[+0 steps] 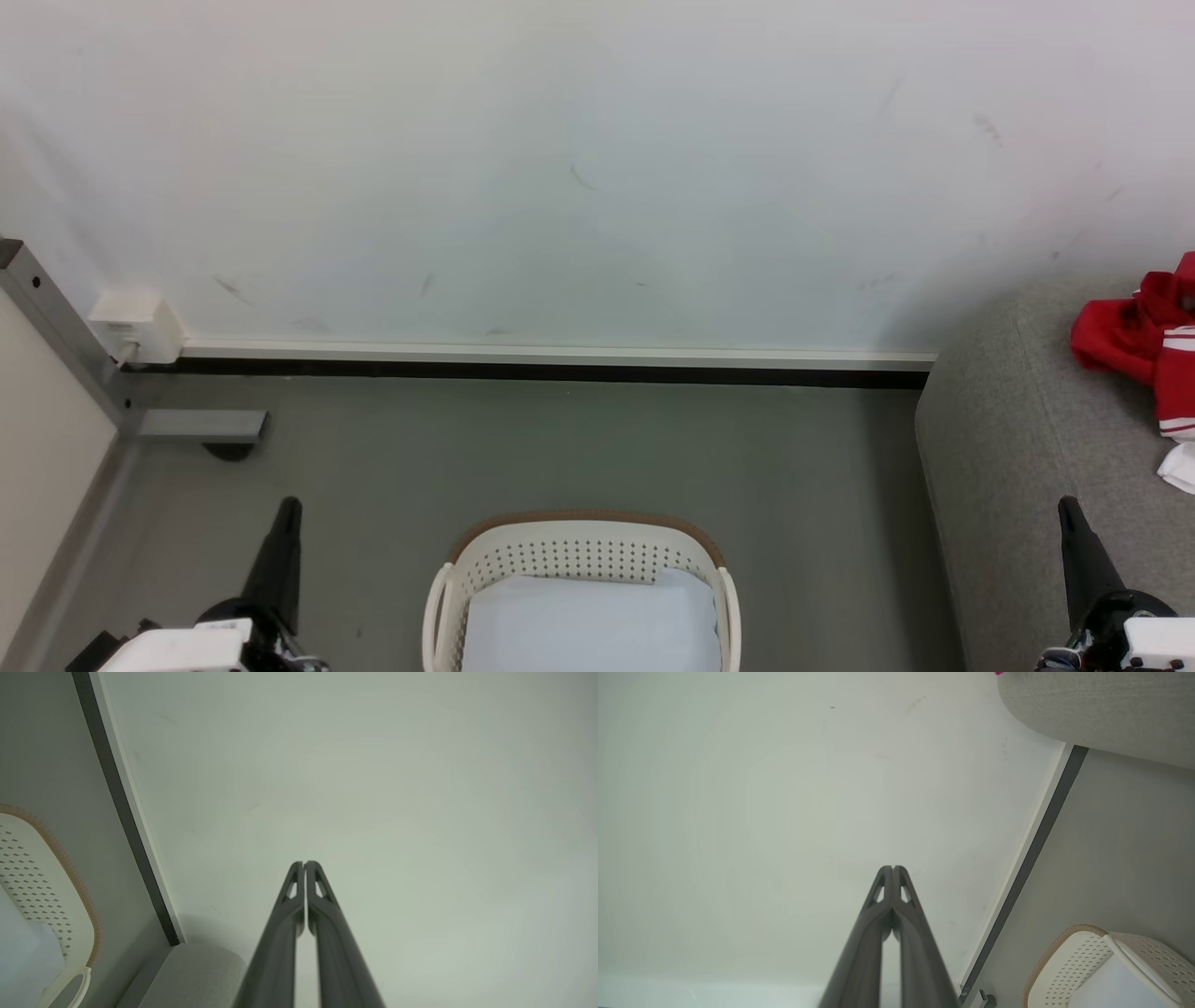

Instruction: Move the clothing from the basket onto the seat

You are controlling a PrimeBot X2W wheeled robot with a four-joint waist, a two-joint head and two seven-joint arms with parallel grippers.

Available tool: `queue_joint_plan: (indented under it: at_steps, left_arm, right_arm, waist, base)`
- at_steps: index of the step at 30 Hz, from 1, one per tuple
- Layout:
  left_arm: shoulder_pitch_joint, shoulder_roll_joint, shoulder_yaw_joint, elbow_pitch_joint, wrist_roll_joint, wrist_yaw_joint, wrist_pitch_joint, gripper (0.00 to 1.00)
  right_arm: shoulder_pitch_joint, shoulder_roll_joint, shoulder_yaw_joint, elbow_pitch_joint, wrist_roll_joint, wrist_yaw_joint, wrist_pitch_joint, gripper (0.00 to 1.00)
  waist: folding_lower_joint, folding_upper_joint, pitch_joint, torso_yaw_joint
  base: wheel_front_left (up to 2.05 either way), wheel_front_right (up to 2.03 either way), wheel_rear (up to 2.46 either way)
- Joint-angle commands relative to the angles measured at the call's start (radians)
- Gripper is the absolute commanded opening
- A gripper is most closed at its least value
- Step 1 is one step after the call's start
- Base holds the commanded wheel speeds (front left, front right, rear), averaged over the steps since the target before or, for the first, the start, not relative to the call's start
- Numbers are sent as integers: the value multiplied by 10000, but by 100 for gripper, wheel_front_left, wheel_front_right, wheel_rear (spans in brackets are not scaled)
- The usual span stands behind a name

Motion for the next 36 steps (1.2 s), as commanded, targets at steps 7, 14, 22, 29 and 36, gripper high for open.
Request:
queue_joint_plan:
  at_steps: [7,14,22,29,36]
  left_arm:
    - [-72,18,19,-31,-132,-55,43,0]
    - [-71,18,20,-31,-132,-56,42,0]
    - [-71,18,19,-32,-133,-57,41,0]
    - [-70,18,17,-33,-133,-56,41,0]
    - [-70,18,18,-33,-134,-56,40,0]
  right_arm:
    - [-121,-76,-37,-48,18,-21,31,0]
    - [-120,-76,-37,-48,18,-21,30,0]
    - [-119,-74,-36,-48,19,-21,30,0]
    - [-119,-74,-36,-48,19,-21,29,0]
    - [-119,-74,-35,-48,19,-21,29,0]
  waist:
    - [0,0,-1,1]
    - [0,0,-1,1]
    - [0,0,-1,1]
    - [0,0,-1,1]
    - [0,0,-1,1]
  base:
    - [0,0,0]
    - [0,0,0]
    - [0,0,0]
    - [0,0,0]
    - [0,0,0]
